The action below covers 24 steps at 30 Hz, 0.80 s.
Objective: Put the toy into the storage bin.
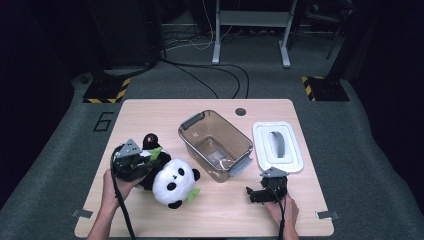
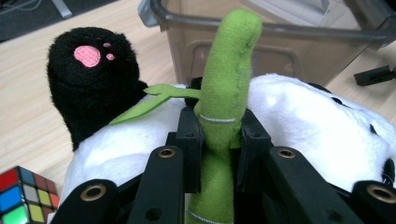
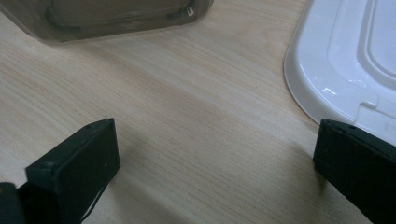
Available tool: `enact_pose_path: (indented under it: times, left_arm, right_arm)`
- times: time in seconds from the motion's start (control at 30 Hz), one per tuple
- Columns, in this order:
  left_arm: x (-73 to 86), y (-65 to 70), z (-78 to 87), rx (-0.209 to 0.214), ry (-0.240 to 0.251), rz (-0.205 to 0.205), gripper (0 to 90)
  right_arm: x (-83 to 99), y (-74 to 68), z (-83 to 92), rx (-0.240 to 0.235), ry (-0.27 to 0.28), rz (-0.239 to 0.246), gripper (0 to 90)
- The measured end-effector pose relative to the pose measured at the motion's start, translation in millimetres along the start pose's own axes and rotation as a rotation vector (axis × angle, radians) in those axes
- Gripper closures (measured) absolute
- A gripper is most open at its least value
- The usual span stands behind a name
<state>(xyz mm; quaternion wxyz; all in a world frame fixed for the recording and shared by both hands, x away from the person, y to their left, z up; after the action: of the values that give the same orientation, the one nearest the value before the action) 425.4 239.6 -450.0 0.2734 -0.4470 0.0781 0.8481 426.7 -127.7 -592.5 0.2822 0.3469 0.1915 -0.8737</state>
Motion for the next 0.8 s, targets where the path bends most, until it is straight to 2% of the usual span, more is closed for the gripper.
enact_pose_path:
  times: [0.37,0.8]
  left_arm:
    - [-29.8,-7.5,22.0,-0.002,0.046,-0.01,75.1]
    - [-63.9,-16.3,33.7,0.007,0.088,-0.026,75.4]
  right_arm:
    - [0.0,0.0,0.0,0.0,0.0,-0.001,0.0]
    - [0.1,-0.1,0.1,-0.002,0.0,0.0,0.0]
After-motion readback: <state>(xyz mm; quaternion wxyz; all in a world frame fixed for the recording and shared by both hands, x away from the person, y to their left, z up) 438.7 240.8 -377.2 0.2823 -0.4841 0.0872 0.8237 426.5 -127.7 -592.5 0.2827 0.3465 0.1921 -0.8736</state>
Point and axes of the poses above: each handheld gripper's, and its own axes: z roughly backward along the jaws, x roughly out of its underside, y roughly to its right, the point moved 9 cm from there along -z, roughly forward along the jaws, and after that the axes turned 12 degrees about -x, right-handed, at the moved point
